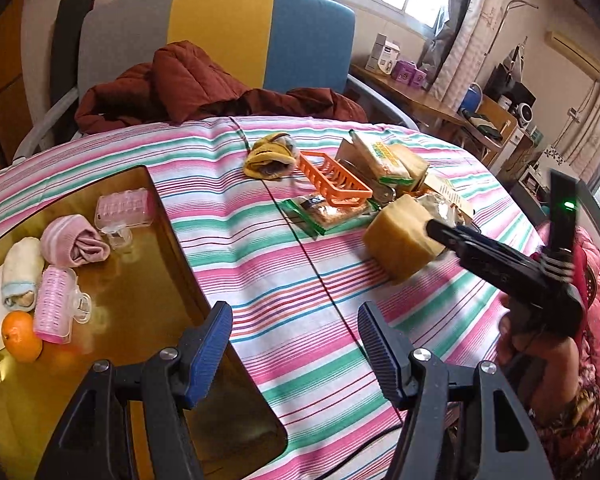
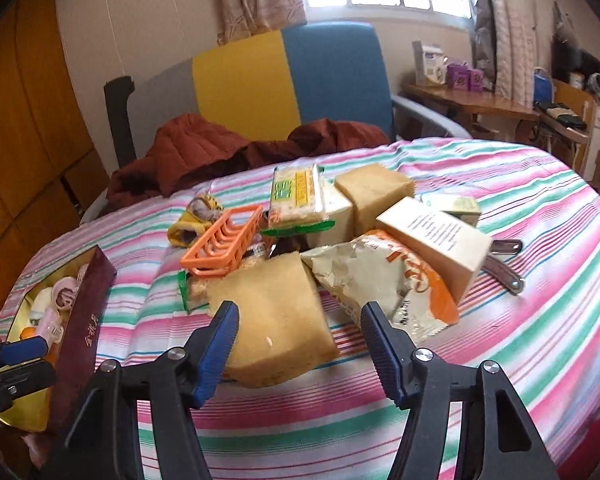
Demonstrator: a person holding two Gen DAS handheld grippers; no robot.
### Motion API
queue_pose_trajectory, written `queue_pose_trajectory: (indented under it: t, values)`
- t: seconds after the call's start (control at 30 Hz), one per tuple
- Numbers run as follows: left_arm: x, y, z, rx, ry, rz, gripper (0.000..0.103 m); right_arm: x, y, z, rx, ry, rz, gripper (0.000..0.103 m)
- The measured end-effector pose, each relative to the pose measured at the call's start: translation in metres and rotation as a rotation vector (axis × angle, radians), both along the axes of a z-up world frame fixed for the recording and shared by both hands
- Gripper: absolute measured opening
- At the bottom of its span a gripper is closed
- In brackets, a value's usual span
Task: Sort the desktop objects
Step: 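Move both open tools back toward the pile of items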
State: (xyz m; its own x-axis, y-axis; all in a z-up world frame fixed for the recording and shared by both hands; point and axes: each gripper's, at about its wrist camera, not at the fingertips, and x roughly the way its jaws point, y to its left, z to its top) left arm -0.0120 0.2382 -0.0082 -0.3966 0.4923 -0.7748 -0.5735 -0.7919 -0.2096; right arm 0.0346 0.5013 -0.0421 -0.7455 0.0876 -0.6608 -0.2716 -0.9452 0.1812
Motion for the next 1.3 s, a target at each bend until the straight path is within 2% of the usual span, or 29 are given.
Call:
queue_pose_trajectory:
  t: [0.1,0.27,0.37,0.5,0.63,0.83,0.97,1.17,1.3]
  values:
    - [0.001,0.002,0.001,-0.005,0.006,-0.006,0.066,-0.009,0.003,-0.01,-0.038,-0.023,0.016,0.064]
    - [-0.001,0.001,0.002,0.005,0.003,-0.002,0.066,-0.001,-0.009,-0.018,-0.173,-0.001,0.082,0.066]
    - [-0.001,0.002,0.003,0.011,0.006,-0.003,0.066,0.013,-0.03,-0.019,-0.135,0.002,0.151,0.066]
    - [0.0,0.006,0.002,0.009,0.003,-0.009,0.066,0.034,-0.041,-0.022,-0.188,0.015,0.232,0.066]
    - [0.001,0.007,0.0,0.007,-0.004,-0.013,0.066,0.057,-0.046,-0.023,-0.172,0.04,0.265,0.068]
    - [0.003,0.012,-0.001,0.002,-0.003,-0.027,0.066,0.079,-0.014,-0.021,-0.175,0.088,0.124,0.071]
    - [0.003,0.02,-0.001,-0.007,0.001,-0.049,0.066,0.08,0.007,-0.019,-0.12,0.073,0.011,0.071]
    - [0.007,0.051,0.0,-0.008,0.001,-0.144,0.066,0.079,0.027,-0.022,-0.057,0.039,-0.078,0.074]
    - [0.014,0.083,-0.002,0.024,-0.031,-0.247,0.072,0.079,0.036,-0.026,-0.01,0.028,-0.109,0.079]
